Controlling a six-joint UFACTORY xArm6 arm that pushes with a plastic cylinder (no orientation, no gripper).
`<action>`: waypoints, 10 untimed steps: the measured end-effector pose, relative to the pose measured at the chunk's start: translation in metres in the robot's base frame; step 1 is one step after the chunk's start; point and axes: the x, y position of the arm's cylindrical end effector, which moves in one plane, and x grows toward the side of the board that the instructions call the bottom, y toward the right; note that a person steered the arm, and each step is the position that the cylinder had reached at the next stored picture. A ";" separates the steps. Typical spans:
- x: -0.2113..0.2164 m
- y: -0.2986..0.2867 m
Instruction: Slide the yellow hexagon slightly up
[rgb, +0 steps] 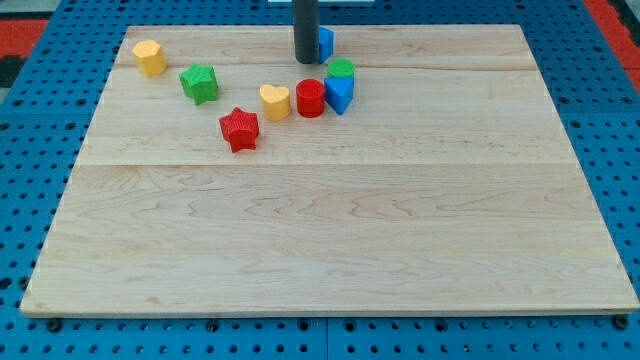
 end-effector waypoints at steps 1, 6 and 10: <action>0.012 0.001; 0.063 -0.208; 0.061 -0.093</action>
